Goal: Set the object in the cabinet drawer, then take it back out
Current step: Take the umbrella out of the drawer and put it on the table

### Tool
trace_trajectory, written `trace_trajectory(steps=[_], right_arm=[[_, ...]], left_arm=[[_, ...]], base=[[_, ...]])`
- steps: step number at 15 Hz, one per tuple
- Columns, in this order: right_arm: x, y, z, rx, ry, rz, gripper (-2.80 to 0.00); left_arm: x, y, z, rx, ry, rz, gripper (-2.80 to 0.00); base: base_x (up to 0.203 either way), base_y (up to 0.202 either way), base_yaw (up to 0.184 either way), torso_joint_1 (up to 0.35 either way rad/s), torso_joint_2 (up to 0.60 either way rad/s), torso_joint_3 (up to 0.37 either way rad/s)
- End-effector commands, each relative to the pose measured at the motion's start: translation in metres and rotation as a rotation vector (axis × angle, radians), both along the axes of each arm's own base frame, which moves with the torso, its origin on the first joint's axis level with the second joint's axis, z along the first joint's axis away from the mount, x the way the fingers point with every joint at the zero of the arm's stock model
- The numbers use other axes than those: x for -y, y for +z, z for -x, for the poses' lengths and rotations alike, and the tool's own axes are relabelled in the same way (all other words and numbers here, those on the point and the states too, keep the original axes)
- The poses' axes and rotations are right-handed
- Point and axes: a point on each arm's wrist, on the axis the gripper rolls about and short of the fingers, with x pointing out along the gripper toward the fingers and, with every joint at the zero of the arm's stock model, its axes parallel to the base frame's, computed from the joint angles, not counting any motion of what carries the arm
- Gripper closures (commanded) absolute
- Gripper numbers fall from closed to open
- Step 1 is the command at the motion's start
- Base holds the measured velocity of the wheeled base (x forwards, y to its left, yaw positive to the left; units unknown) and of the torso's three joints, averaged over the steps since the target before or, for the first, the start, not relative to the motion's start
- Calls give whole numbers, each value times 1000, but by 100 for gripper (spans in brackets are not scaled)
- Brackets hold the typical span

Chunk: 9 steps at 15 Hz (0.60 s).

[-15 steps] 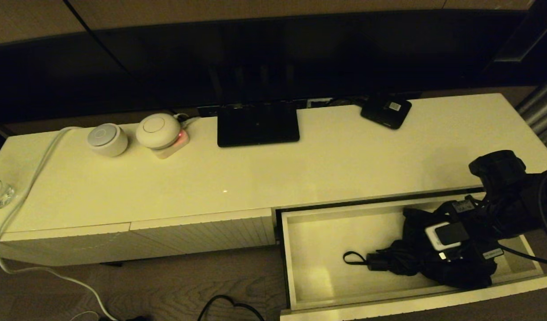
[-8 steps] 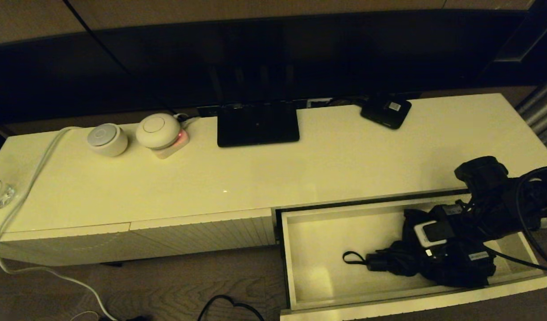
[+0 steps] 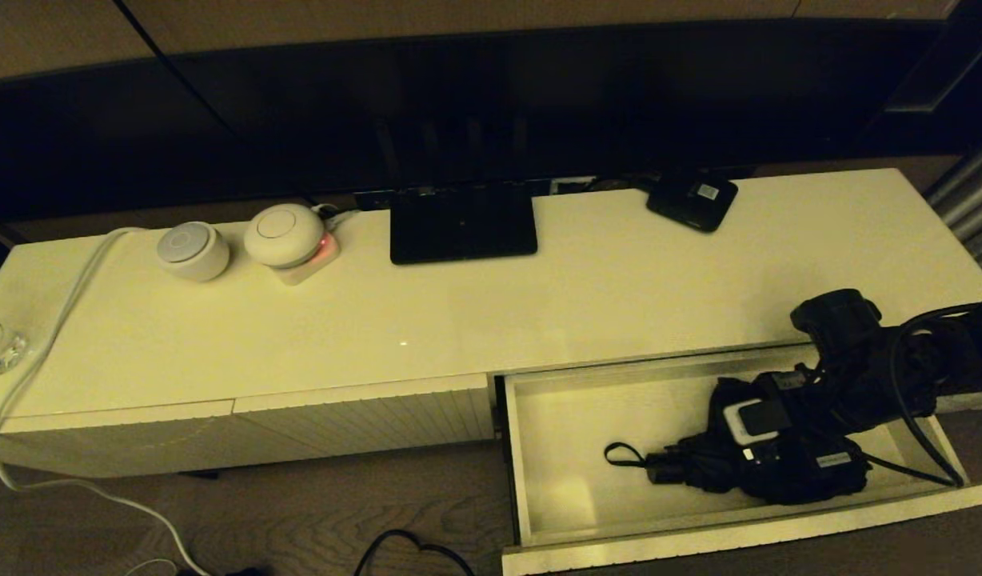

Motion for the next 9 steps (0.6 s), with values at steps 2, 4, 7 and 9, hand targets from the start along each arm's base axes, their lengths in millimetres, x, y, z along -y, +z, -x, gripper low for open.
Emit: trace_trajectory(steps=[2,4,7,9], right_arm=[[-5,-4,-1,-5,7,-6,-280],[-6,-5,-2,-3,7,-15,-280],[-6,0,-1,11,10,-22,0],[-8,0,0,9,17,-23,0]], left_arm=[[0,-1,0,-3,1,0,0],[0,-1,0,-3,1,0,0],[0,-1,0,-3,1,0,0],[0,-1,0,-3,1,0,0]], base=[[0,0,0,0,0,0],[0,0,0,0,0,0],[0,0,0,0,0,0],[0,0,0,0,0,0]])
